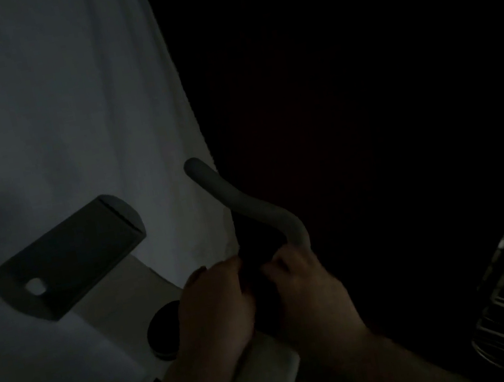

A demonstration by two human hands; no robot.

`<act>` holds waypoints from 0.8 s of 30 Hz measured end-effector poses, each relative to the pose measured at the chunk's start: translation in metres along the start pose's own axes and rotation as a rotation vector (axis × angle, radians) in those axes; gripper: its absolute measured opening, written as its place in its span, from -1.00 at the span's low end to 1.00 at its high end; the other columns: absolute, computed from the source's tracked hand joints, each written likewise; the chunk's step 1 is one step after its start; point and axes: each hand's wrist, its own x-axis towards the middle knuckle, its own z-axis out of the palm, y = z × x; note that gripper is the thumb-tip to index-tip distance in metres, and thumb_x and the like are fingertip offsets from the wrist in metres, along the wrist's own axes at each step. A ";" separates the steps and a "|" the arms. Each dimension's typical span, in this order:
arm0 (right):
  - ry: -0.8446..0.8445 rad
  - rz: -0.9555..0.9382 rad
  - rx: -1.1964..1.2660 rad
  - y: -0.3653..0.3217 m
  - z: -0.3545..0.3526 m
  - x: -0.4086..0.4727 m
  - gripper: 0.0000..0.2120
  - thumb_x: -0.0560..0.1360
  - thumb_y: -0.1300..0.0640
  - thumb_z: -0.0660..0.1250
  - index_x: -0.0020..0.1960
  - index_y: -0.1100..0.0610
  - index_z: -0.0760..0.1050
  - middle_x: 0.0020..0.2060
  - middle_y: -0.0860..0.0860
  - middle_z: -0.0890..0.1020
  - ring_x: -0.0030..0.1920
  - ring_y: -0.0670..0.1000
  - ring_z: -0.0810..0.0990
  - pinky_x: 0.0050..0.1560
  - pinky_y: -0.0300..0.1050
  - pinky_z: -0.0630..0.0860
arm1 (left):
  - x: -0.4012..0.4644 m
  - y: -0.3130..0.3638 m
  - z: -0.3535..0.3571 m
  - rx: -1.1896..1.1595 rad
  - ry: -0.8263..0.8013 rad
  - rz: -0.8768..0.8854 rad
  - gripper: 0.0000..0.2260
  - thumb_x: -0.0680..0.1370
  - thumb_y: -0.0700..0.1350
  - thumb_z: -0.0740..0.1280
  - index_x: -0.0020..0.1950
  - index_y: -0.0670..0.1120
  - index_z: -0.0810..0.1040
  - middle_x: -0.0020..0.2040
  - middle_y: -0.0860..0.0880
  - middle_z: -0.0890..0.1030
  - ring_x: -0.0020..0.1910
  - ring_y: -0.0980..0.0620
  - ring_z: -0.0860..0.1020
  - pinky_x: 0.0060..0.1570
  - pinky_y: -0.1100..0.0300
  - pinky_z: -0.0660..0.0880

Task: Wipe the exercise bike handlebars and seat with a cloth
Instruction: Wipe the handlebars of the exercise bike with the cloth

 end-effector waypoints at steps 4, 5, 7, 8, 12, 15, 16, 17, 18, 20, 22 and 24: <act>-0.041 -0.017 -0.042 0.012 -0.009 0.012 -0.68 0.50 0.02 0.27 0.26 -0.02 0.43 0.23 -0.04 0.36 0.27 0.02 0.35 0.03 -0.11 0.49 | 0.007 -0.023 -0.001 0.200 -0.178 0.223 -0.69 0.66 0.03 -0.07 0.18 0.14 0.44 -0.13 0.12 0.67 -0.01 0.14 0.49 0.44 0.19 0.05; 0.007 0.035 -0.087 0.020 -0.011 0.018 -0.68 0.52 0.03 0.25 0.27 -0.02 0.43 0.26 -0.04 0.35 0.28 0.03 0.34 0.04 -0.10 0.49 | 0.005 -0.018 -0.006 0.200 -0.244 0.174 -0.69 0.64 0.05 -0.06 0.14 0.13 0.47 -0.04 0.15 0.66 0.05 0.18 0.49 0.48 0.16 -0.10; 0.073 0.109 -0.107 0.022 -0.009 0.018 -0.70 0.55 0.03 0.17 0.26 -0.04 0.43 0.26 -0.04 0.37 0.25 0.03 0.35 0.02 -0.13 0.49 | 0.006 -0.027 -0.002 0.183 -0.173 0.206 -0.69 0.62 0.04 -0.02 0.03 0.11 0.52 -0.05 0.16 0.66 0.04 0.20 0.49 0.45 0.26 -0.26; 0.083 0.069 -0.105 0.016 -0.003 0.013 -0.70 0.51 0.02 0.14 0.20 -0.04 0.47 0.19 -0.05 0.43 0.19 0.04 0.41 -0.05 -0.14 0.53 | 0.005 -0.030 -0.007 0.178 -0.263 0.179 -0.66 0.62 0.07 -0.03 0.00 0.14 0.55 -0.11 0.15 0.67 0.00 0.18 0.47 0.38 0.36 -0.30; 0.004 -0.091 -0.014 0.004 0.003 -0.004 -0.69 0.38 -0.05 0.14 0.05 -0.07 0.53 0.00 -0.09 0.53 0.02 -0.01 0.53 -0.26 -0.16 0.58 | 0.012 -0.055 -0.002 0.291 -0.282 0.201 -0.43 0.54 0.24 -0.22 -0.01 0.20 0.59 -0.12 0.20 0.67 0.00 0.23 0.45 0.40 0.31 -0.16; 0.107 0.039 -0.011 0.025 0.002 0.006 -0.69 0.44 -0.06 0.17 0.14 -0.07 0.50 0.11 -0.09 0.47 0.12 0.01 0.43 -0.14 -0.11 0.54 | 0.001 -0.032 -0.014 0.148 -0.363 0.072 -0.65 0.50 0.17 0.02 -0.03 0.17 0.59 0.01 0.22 0.63 0.01 0.31 0.51 0.49 0.15 -0.12; 0.138 0.080 -0.018 0.024 0.004 0.004 -0.70 0.45 -0.05 0.19 0.15 -0.07 0.50 0.12 -0.10 0.46 0.11 0.01 0.42 -0.16 -0.13 0.52 | 0.000 -0.028 -0.019 0.121 -0.370 0.087 -0.69 0.48 0.18 0.07 -0.08 0.16 0.59 -0.02 0.23 0.62 -0.02 0.32 0.51 0.50 0.12 -0.10; 0.132 0.082 -0.017 0.020 0.005 0.000 -0.70 0.45 -0.04 0.19 0.14 -0.07 0.51 0.12 -0.10 0.46 0.11 -0.01 0.40 -0.17 -0.17 0.50 | -0.002 -0.027 -0.023 0.093 -0.367 0.107 -0.67 0.41 0.23 0.08 -0.12 0.17 0.58 -0.06 0.25 0.61 -0.04 0.35 0.49 0.49 0.12 -0.12; 0.087 0.049 0.004 0.016 0.005 -0.005 -0.69 0.42 -0.04 0.20 0.14 -0.07 0.51 0.12 -0.10 0.47 0.12 -0.03 0.39 -0.16 -0.20 0.49 | -0.002 -0.028 -0.027 0.074 -0.398 0.097 -0.64 0.32 0.31 0.05 -0.17 0.20 0.56 -0.09 0.29 0.58 -0.07 0.39 0.47 0.49 0.13 -0.16; -0.029 -0.046 0.032 0.016 0.000 -0.006 -0.67 0.39 0.00 0.24 0.15 -0.08 0.52 0.13 -0.11 0.48 0.16 -0.08 0.36 -0.06 -0.20 0.47 | -0.002 -0.026 -0.038 0.073 -0.454 0.070 -0.57 0.14 0.42 0.02 -0.22 0.26 0.48 -0.13 0.38 0.49 -0.05 0.45 0.38 0.47 0.11 -0.24; -0.089 -0.036 -0.021 0.029 -0.009 0.011 -0.68 0.45 0.04 0.28 0.19 -0.08 0.51 0.16 -0.12 0.48 0.21 -0.06 0.36 0.06 -0.17 0.44 | -0.003 -0.029 -0.043 0.096 -0.487 0.085 -0.40 0.05 0.47 0.02 -0.05 0.27 0.50 -0.04 0.39 0.43 0.08 0.45 0.31 0.46 0.06 -0.30; -0.041 -0.013 -0.098 0.030 -0.013 0.025 -0.75 0.50 0.02 0.25 0.17 -0.06 0.51 0.13 -0.10 0.50 0.21 0.00 0.38 0.08 -0.12 0.44 | -0.004 -0.032 -0.046 0.109 -0.502 0.096 -0.25 0.02 0.50 0.01 0.08 0.24 0.51 0.05 0.37 0.42 0.20 0.39 0.31 0.44 0.05 -0.32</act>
